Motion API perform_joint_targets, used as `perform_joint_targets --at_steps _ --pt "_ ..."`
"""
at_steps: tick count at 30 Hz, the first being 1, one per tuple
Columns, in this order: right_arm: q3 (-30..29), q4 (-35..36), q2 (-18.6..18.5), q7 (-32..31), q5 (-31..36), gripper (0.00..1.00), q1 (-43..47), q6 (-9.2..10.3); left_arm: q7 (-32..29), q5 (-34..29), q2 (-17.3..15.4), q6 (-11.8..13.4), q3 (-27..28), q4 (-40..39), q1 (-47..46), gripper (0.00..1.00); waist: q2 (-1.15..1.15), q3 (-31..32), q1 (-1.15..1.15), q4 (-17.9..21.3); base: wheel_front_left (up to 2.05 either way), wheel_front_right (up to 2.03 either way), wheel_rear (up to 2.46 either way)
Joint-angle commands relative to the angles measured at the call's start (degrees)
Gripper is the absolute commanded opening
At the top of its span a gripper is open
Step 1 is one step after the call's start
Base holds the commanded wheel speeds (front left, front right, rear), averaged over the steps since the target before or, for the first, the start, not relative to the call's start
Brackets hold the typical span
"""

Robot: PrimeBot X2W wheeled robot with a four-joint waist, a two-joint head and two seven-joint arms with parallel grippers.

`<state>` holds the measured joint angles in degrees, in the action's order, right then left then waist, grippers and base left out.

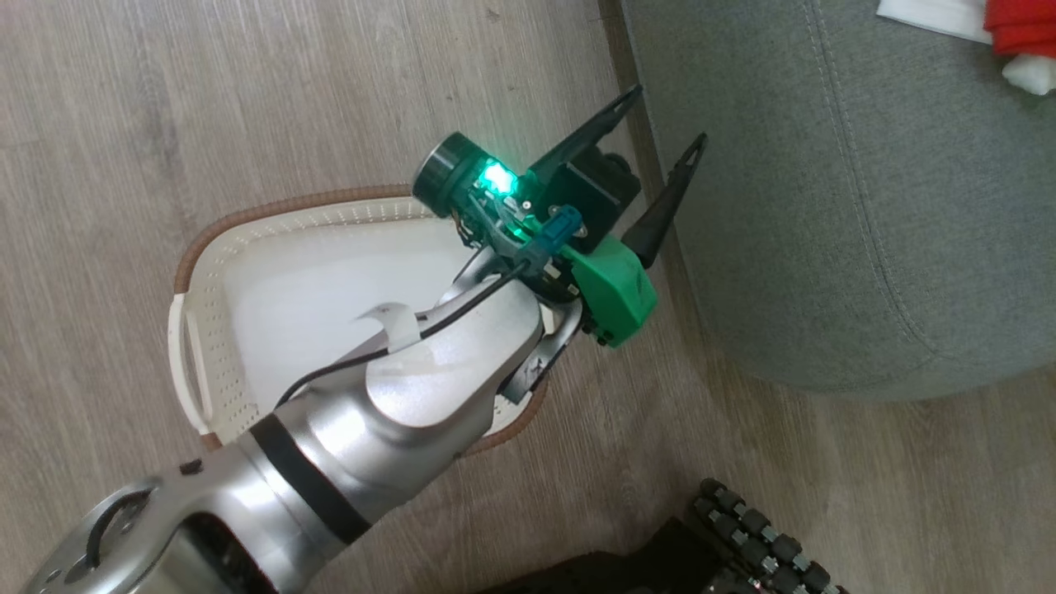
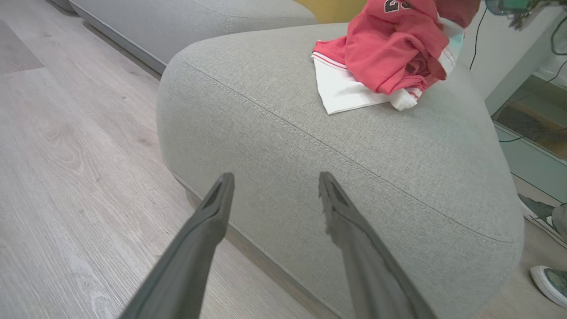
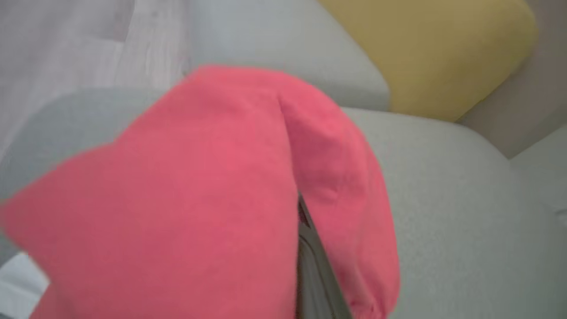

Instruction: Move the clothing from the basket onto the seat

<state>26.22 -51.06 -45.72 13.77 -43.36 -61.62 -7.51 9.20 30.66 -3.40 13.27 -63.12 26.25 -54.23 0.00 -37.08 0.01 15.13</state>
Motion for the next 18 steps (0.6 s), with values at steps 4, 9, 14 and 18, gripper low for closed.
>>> perform_joint_targets --at_steps 4,9,14,18 --pt "7.1 -4.3 -2.9 -5.8 -4.0 0.00 -0.8 0.02 1.7 1.9 0.5 0.9 -0.6 -1.5 -2.1 1.00 0.00 0.6 -0.01 -0.6 0.00 0.00 0.00" --pt "12.6 -6.1 -3.6 -11.3 -8.5 0.00 -2.2 0.02 2.6 3.4 0.5 1.5 -1.6 -1.1 -2.6 1.00 0.00 1.0 -0.01 -1.2 0.00 0.00 0.00" --pt "17.8 -6.0 -4.6 -13.9 -11.5 0.00 -3.3 0.02 3.5 4.8 0.5 2.0 -2.4 -0.6 -2.7 1.00 0.00 1.9 -0.01 -1.6 0.00 0.00 0.00" --pt "21.2 -6.3 -4.8 -13.5 -13.2 1.00 -3.9 0.02 4.1 5.9 0.5 2.1 -2.8 -0.1 -2.4 1.00 0.00 3.8 -0.01 -1.7 0.00 0.00 0.00"
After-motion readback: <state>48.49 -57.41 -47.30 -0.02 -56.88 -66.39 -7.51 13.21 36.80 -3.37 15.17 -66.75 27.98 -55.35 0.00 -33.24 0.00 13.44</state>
